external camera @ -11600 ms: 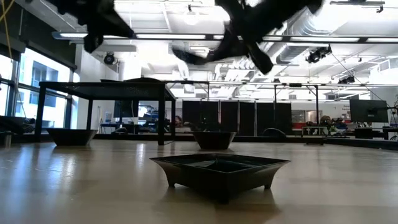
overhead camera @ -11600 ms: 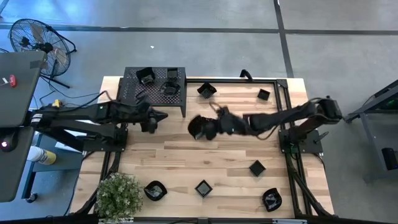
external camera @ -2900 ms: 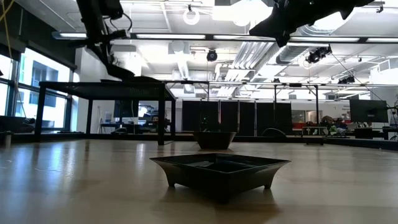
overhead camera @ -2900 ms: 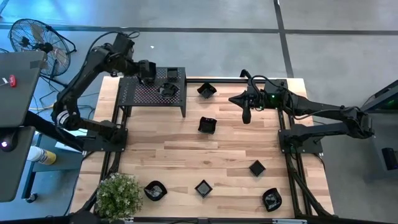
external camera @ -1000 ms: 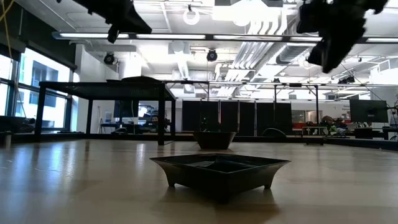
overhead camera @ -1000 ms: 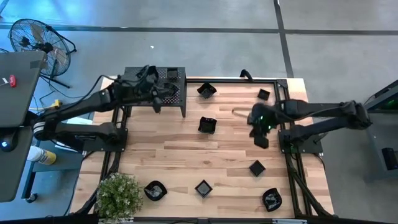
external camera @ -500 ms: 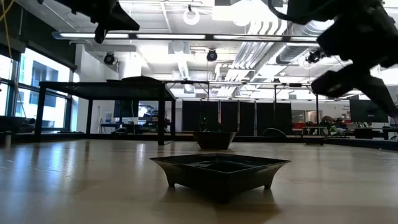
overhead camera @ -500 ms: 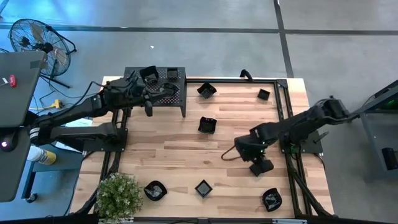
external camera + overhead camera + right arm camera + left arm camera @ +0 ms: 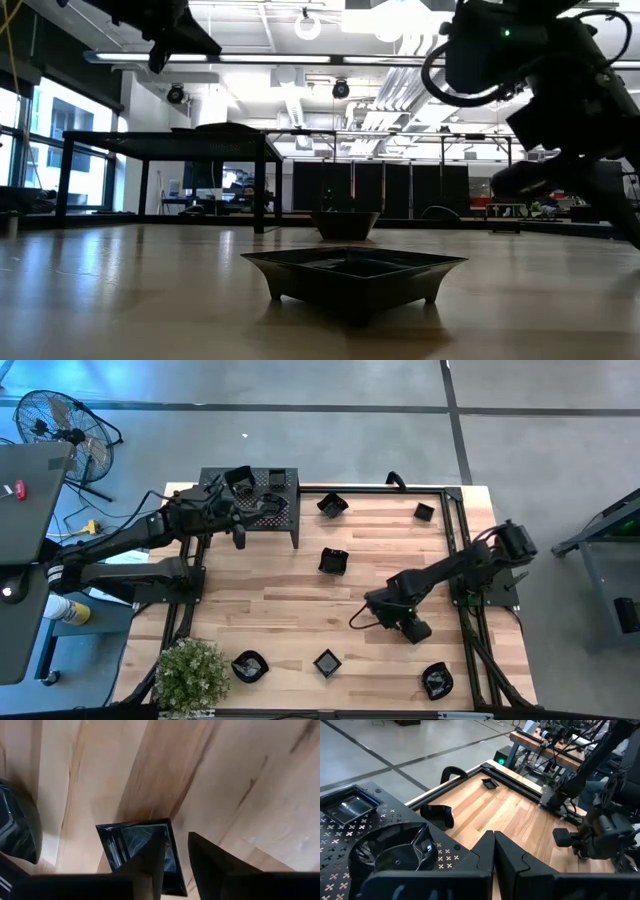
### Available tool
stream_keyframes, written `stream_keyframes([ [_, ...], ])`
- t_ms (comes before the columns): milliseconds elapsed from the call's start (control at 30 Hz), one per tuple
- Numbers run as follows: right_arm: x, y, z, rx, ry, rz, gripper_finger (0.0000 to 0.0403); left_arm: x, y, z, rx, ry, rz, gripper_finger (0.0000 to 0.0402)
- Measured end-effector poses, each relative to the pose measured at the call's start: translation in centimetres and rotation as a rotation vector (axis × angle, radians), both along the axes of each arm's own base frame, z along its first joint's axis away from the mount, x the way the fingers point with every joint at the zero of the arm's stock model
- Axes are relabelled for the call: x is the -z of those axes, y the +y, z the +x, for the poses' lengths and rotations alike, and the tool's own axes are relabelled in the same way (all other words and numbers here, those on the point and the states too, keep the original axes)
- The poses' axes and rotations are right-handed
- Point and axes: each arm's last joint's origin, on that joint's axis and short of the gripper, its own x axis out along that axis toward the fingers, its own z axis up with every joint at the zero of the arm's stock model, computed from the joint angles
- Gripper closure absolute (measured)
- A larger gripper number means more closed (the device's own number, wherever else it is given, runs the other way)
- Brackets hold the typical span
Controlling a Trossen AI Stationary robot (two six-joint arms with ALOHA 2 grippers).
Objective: Pick & Place Mini shaped plates
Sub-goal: Stack the square plate on top of the other square plate on the shelf
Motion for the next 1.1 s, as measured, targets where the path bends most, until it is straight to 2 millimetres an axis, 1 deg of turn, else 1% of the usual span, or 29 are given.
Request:
stream_keyframes([
  [200,0.5,0.2,0.1,-0.008,0.031,0.036,0.0349,0.1,0.0,0.0,0.009,0.004,-0.004,0.0401],
  [400,0.6,0.1,0.1,0.038,0.053,0.045,0.0394,0.1,0.0,0.0,0.015,0.008,0.004,0.0401],
  [533,0.4,-0.1,0.1,0.088,0.068,0.057,0.0393,0.1,0.0,0.0,0.015,0.008,0.005,0.0401],
  [600,-0.1,-0.3,0.1,0.126,0.064,0.062,0.0393,0.1,0.0,0.0,0.015,0.008,0.005,0.0401],
  [733,-2.0,-1.3,-0.1,0.246,0.029,0.075,0.0400,0.0,0.0,0.0,0.015,-0.002,0.008,0.0401],
  [867,-4.7,-2.7,-0.6,0.426,-0.032,0.110,0.0400,-0.2,0.0,0.1,0.014,-0.022,0.006,0.0401],
  [1000,-7.8,-4.4,-1.0,0.613,-0.164,0.131,0.0400,-0.3,0.0,0.1,0.013,-0.031,0.008,0.0401],
  [1100,-10.4,-5.9,-0.8,0.755,-0.320,0.102,0.0400,-0.2,0.1,0.3,0.014,-0.028,0.003,0.0401],
])
